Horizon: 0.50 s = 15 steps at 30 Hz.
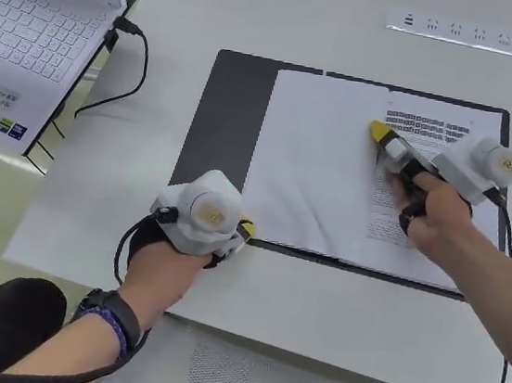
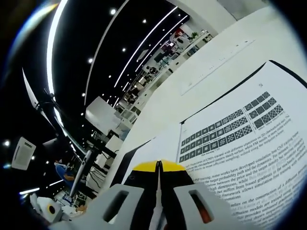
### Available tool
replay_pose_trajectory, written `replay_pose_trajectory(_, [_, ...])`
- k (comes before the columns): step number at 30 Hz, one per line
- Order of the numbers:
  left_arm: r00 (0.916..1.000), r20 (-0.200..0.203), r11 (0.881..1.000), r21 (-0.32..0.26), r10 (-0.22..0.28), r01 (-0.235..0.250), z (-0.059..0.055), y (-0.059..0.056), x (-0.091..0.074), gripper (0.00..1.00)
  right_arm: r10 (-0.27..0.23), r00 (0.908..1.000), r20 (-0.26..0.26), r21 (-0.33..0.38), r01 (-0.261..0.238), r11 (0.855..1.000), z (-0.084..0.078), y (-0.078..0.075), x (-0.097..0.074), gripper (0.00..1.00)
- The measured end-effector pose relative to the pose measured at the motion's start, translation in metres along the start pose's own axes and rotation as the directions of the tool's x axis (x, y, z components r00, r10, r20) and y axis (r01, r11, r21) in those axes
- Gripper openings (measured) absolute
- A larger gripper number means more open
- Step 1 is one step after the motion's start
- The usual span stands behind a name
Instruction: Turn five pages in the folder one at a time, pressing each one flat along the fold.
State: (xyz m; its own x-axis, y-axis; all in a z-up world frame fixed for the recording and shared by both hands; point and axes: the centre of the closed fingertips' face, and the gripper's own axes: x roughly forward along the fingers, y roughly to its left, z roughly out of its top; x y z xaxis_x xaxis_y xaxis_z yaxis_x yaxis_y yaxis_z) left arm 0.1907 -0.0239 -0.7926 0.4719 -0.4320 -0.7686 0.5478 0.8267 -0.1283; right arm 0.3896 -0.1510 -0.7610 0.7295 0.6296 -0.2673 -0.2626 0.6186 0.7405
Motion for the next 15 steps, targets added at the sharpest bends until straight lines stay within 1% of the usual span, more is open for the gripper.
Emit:
replay_pose_trajectory(7, [1.0000, 0.002, 1.000, 0.002, -0.002, 0.002, 0.000, 0.000, 0.001, 0.00, -0.014, 0.9993, 0.034, 0.016, 0.013, 1.000, 0.008, -0.005, 0.007, 0.00])
replay_pose_trajectory(9, [1.0000, 0.003, 1.000, 0.001, -0.003, 0.003, 0.000, 0.000, 0.001, 0.00, -0.020, 0.9988, 0.044, 0.045, 0.018, 0.999, 0.011, -0.007, 0.009, 0.00])
replay_pose_trajectory(11, [1.0000, 0.007, 1.000, -0.007, -0.002, 0.002, 0.000, 0.000, 0.001, 0.00, -0.023, 0.9984, 0.051, 0.059, 0.020, 0.998, 0.013, -0.007, 0.010, 0.00])
replay_pose_trajectory(14, [0.9999, 0.012, 1.000, -0.008, 0.002, -0.002, 0.000, 0.001, 0.001, 0.00, -0.024, 0.9983, 0.052, 0.062, 0.021, 0.998, 0.015, -0.006, 0.012, 0.00])
replay_pose_trajectory(15, [0.9999, 0.015, 1.000, -0.009, 0.002, -0.002, 0.000, 0.001, 0.001, 0.00, -0.025, 0.9983, 0.052, 0.064, 0.022, 0.998, 0.017, -0.012, 0.016, 0.00])
